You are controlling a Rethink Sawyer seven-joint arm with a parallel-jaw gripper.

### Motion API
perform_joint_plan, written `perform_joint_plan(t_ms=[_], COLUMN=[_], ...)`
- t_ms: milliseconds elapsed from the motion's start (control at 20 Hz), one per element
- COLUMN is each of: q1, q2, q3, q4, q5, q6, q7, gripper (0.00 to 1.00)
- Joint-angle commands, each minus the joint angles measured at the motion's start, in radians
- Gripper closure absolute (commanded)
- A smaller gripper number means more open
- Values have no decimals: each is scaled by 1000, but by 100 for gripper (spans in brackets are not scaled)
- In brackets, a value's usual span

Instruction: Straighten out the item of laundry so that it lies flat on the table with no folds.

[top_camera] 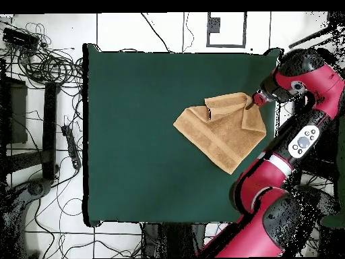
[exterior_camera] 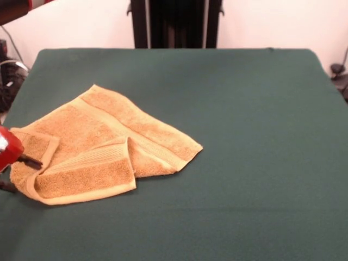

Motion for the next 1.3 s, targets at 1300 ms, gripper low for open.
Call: perform_joint_plan(t_ms=[1300], q1=[187], q2=[78], q3=[-241], q4=[123], q5=[285], q6=[13], q7=[611], gripper=[0])
